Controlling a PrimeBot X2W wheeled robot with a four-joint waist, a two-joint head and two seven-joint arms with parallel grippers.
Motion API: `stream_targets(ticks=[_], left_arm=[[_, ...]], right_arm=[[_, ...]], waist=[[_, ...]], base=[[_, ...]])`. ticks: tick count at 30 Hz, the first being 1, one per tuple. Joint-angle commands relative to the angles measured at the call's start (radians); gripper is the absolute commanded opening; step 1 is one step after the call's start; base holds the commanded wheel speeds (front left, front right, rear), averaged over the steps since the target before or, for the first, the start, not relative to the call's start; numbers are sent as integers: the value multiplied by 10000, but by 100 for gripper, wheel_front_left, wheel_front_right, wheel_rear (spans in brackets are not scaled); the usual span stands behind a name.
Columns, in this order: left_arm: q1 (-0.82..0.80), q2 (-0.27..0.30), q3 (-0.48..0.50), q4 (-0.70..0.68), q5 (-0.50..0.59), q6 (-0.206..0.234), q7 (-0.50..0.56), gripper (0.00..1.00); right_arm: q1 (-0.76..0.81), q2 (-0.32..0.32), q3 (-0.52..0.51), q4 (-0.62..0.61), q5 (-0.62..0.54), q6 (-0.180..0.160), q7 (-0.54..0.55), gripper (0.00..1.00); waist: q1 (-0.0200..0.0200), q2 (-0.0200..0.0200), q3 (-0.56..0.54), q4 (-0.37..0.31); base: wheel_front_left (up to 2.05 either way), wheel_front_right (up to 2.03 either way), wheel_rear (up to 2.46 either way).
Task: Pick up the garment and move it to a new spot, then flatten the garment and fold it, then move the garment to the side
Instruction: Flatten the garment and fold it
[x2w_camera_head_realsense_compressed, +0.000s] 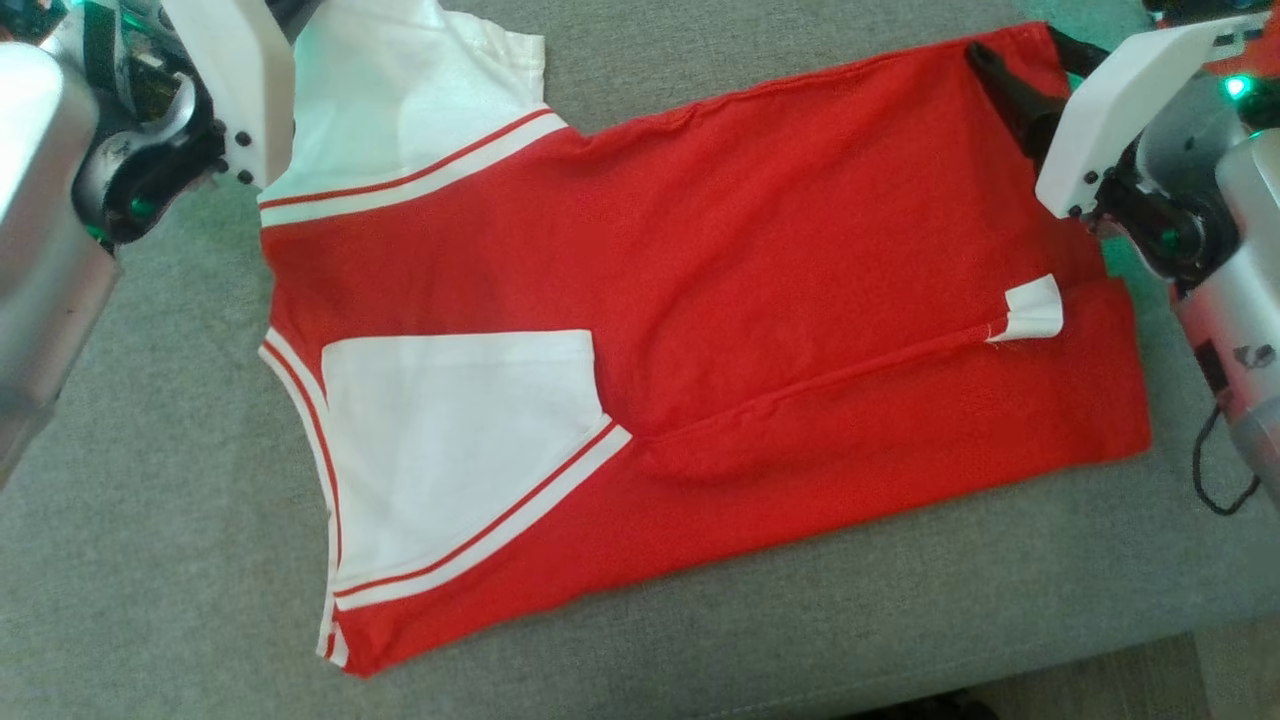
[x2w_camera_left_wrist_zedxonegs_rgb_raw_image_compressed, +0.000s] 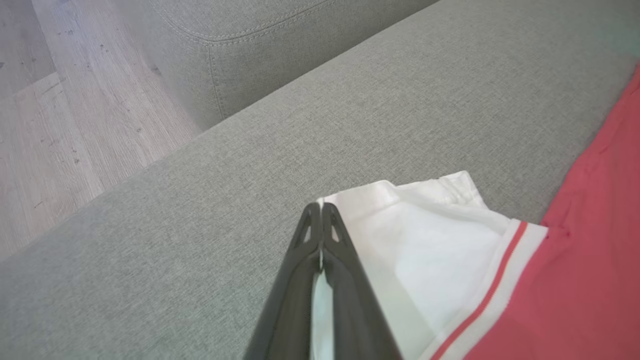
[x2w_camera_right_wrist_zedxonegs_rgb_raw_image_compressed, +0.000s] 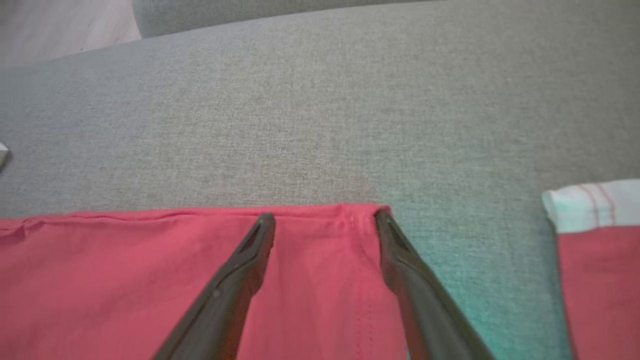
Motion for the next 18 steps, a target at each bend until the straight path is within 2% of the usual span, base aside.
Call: stream_targets(ticks=[1, 3, 4, 5, 6, 10, 14, 18], left_arm=[[-586, 450, 341, -177, -99, 18, -95, 0], [-608, 443, 273, -147, -132, 18, -155, 0], [-614, 442, 234, -132, -145, 18, -189, 0], [-614, 442, 234, -132, -145, 18, -189, 0], [-618, 443, 190, -119, -160, 18, -215, 0], [-670, 456, 26, -80, -228, 18, -312, 0], [-749, 467, -119, -54, -294, 18, -433, 0], [-811, 468, -262, -60, -332, 18, -693, 0]], right_arm=[[-182, -113, 101, -158, 114, 65, -130, 98], [-269, -154, 238, -59, 200, 65, -207, 82], [-310, -181, 303, -2, 217, 65, -257, 67], [-310, -181, 303, -2, 217, 65, -257, 67], [-345, -202, 362, 60, 240, 65, -298, 50], [-497, -306, 585, 423, 195, 65, -382, 31], [-657, -391, 747, 857, 56, 65, -463, 0], [-763, -446, 810, 1158, 4, 65, -729, 0]], waist=[[0, 0, 7, 28], [0, 0, 14, 63], [0, 0, 14, 83], [0, 0, 14, 83], [0, 0, 13, 103], [0, 0, 14, 185], [0, 0, 23, 260], [0, 0, 3, 309]], base=[[0, 0, 0], [0, 0, 0], [0, 0, 0], [0, 0, 0], [0, 0, 0], [0, 0, 0], [0, 0, 0], [0, 0, 0]])
